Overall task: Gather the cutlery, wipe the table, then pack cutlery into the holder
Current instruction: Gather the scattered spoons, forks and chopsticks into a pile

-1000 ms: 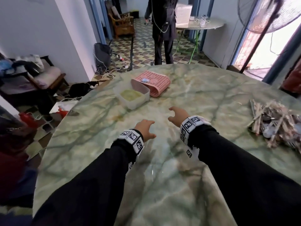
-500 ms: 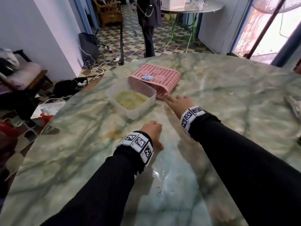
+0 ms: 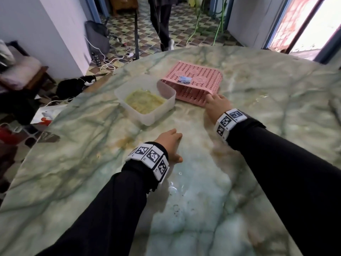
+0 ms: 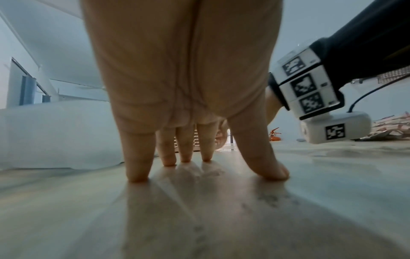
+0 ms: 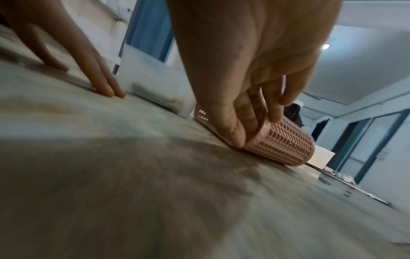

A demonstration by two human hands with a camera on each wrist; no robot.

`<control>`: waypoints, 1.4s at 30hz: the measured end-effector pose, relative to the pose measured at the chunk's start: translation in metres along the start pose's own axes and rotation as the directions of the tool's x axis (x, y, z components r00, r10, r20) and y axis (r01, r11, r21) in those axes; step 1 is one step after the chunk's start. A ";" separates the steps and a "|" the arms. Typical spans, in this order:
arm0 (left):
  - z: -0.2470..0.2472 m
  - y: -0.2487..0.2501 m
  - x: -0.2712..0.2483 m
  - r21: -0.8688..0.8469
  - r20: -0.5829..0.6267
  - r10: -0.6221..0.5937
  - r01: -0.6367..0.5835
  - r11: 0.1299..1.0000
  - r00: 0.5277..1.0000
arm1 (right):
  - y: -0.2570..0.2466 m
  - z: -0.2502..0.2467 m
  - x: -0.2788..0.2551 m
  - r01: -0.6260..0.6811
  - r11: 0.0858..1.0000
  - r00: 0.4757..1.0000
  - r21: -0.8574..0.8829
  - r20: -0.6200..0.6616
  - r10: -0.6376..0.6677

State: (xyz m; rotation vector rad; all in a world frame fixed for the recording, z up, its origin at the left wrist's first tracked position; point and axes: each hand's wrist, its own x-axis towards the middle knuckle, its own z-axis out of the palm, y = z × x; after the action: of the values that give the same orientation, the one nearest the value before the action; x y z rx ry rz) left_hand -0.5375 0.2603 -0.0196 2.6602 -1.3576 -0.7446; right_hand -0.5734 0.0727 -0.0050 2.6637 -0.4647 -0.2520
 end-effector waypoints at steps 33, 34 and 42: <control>0.006 0.013 -0.009 -0.010 -0.067 -0.086 0.085 0.996 0.994 | 0.010 -0.037 -0.094 -0.133 -0.549 0.685 0.825 0.477 0.551; 0.007 0.021 -0.011 0.007 -0.082 -0.079 0.080 0.997 0.994 | 0.017 -0.036 -0.104 -0.136 -0.501 0.692 0.855 0.444 0.569; 0.021 0.131 -0.040 0.038 -0.020 0.137 -0.136 0.990 0.990 | 0.111 -0.003 -0.214 -0.058 -0.283 0.698 0.957 0.241 0.674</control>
State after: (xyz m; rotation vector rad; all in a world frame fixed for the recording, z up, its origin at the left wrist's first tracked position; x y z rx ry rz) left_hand -0.6651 0.2150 0.0125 2.5624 -1.5429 -0.6780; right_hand -0.8025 0.0551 0.0679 3.2469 -2.1187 1.6927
